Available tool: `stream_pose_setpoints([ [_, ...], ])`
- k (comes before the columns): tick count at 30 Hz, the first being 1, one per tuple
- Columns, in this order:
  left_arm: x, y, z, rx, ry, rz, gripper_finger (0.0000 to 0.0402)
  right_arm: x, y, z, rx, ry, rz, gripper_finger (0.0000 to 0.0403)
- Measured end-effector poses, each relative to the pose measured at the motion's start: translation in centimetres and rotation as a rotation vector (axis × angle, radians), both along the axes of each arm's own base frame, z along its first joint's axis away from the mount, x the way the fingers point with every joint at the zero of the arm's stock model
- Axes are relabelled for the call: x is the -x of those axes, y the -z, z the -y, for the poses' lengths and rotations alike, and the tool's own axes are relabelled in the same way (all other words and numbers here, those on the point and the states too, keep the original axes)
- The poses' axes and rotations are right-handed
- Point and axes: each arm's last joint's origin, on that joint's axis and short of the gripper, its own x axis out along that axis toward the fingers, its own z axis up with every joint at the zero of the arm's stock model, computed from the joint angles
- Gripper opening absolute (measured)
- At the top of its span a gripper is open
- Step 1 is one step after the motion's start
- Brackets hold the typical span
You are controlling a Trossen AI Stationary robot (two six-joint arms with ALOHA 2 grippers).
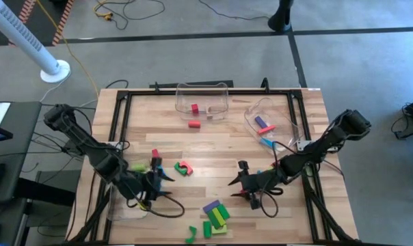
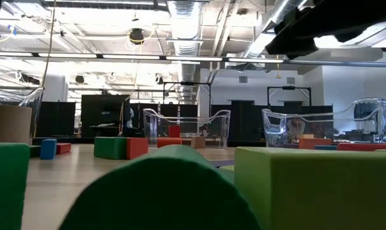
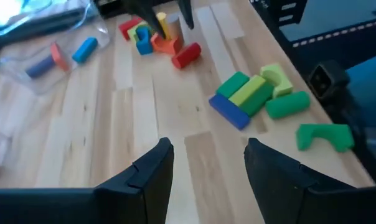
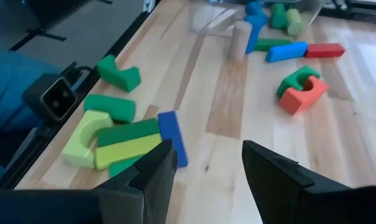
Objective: Sort blocks by size
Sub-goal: Put the blue rectangular block into the right transparent bin
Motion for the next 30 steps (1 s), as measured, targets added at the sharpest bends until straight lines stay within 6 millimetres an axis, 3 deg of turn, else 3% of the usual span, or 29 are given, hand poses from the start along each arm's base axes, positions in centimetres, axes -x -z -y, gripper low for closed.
stream_pose_setpoints([
  [8,-2.8,3.0,0.4,-0.110,-0.019,-0.075,0.0187,-0.9,-0.4,1.2,-0.031,-0.036,0.031,0.0217],
  [15,-4.6,5.2,0.8,-0.135,-0.014,-0.120,0.0187,-1.2,-1.0,0.9,-0.051,-0.142,0.104,0.0217],
  [22,-5.2,5.6,0.6,-0.152,-0.018,-0.118,0.0187,-1.0,-1.2,0.4,-0.063,-0.168,0.123,0.0217],
  [30,-5.5,5.3,0.6,-0.163,-0.002,-0.083,0.0187,-2.9,1.8,-2.2,-0.087,-0.202,0.049,0.0217],
])
